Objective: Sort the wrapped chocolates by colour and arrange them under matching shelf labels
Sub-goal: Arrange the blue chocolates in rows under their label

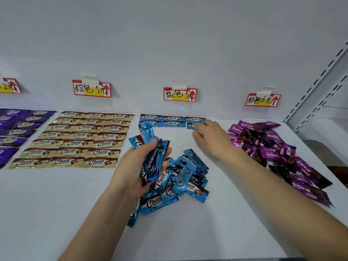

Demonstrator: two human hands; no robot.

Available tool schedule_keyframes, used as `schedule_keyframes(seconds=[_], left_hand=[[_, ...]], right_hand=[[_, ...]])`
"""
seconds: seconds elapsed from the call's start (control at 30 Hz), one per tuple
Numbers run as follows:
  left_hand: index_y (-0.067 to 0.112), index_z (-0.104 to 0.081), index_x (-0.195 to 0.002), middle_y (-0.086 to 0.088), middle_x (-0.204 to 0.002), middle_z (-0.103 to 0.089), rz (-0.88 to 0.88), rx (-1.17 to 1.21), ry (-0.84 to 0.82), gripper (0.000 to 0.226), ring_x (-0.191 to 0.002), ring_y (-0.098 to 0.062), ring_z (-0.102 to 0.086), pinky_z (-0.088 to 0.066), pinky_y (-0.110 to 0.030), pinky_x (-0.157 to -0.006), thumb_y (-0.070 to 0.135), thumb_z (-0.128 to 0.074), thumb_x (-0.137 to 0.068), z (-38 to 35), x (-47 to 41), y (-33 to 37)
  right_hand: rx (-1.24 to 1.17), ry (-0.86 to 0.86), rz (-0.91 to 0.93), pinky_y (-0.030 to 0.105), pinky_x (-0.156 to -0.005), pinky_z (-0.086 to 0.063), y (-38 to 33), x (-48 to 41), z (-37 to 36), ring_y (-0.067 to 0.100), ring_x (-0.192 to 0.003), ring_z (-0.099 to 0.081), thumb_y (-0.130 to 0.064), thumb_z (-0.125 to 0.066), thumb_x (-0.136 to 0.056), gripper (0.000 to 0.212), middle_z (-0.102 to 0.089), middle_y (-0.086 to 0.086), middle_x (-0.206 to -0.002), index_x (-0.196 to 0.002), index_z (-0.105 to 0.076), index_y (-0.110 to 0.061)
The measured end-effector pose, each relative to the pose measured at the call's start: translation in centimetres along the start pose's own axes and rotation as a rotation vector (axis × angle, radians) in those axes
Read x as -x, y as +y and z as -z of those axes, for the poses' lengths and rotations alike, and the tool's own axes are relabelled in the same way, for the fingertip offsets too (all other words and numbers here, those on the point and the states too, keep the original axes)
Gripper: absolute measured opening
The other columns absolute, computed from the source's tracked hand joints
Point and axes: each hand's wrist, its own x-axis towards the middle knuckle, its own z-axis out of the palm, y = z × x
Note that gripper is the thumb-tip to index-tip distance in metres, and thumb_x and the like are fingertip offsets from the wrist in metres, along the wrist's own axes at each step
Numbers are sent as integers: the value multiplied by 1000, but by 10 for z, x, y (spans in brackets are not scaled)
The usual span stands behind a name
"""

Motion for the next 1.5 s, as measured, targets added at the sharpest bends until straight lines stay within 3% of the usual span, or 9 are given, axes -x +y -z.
schedule_keyframes(seconds=[0.43,0.57,0.7,0.87,1.03,1.17,1.33,1.43,1.5], left_hand=[[5,-60,-104,-12,-81,-74,8,-12,16,20,-69,-19,-72,-49,-20,-39,19,-59,-89,2,3,0],[5,-62,-103,-11,-83,-74,-27,18,26,18,-71,-18,-72,-50,-21,-41,19,-58,-91,2,8,-2],[5,-62,-100,-11,-79,-74,-44,108,2,17,-67,-16,-72,-51,-22,-43,19,-57,-92,-1,19,-9],[6,-61,-110,-9,-79,-74,-113,159,-39,24,-67,-15,-71,-53,-25,-49,23,-53,-94,-1,35,-21],[5,-58,-119,-9,-84,-70,-140,202,-61,35,-59,-17,-65,-54,-28,-52,27,-55,-92,6,52,-28],[9,-60,-117,-6,-79,-70,-161,187,-12,34,-54,-16,-65,-53,-28,-50,29,-59,-89,11,62,-31],[8,-60,-117,-9,-82,-68,-94,213,-124,36,-57,-18,-65,-58,-33,-59,28,-59,-88,14,67,-31],[8,-65,-100,-11,-85,-70,-93,204,-242,23,-66,-21,-67,-54,-38,-77,24,-53,-90,18,67,-28],[11,-68,-88,-10,-85,-71,-104,166,-297,20,-71,-23,-68,-50,-38,-76,21,-51,-90,20,67,-28]], right_hand=[[-1,-18,-10,36,-86,-41,-4,-1,5,26,-112,-43,-27,-36,-96,35,-51,11,-123,-123,-54,-13],[-250,93,12,23,-81,-36,-23,17,36,15,-104,-48,-24,-47,-95,31,-55,2,-113,-123,-55,-14],[-754,188,6,8,-71,-45,-61,74,69,-2,-80,-59,-20,-61,-86,12,-64,-17,-85,-90,-62,-32],[-1070,237,10,21,-69,-52,-116,151,60,6,-72,-63,-19,-69,-80,13,-69,-12,-78,-78,-65,-31],[-1120,231,-33,20,-68,-51,-145,182,45,8,-80,-62,-35,-72,-72,14,-65,-13,-85,-85,-65,-35],[-1058,119,36,14,-69,-48,-152,190,48,5,-92,-60,-49,-66,-70,24,-61,-20,-96,-93,-62,-45],[-1066,145,57,16,-72,-48,-152,190,51,5,-87,-62,-25,-69,-78,18,-65,-19,-89,-85,-65,-40],[-1114,135,25,14,-70,-49,-147,188,54,2,-77,-63,-11,-66,-83,24,-68,-16,-81,-80,-67,-34],[-1165,124,-4,13,-63,-49,-144,185,57,1,-69,-64,-7,-62,-84,23,-69,-14,-75,-79,-67,-29]])
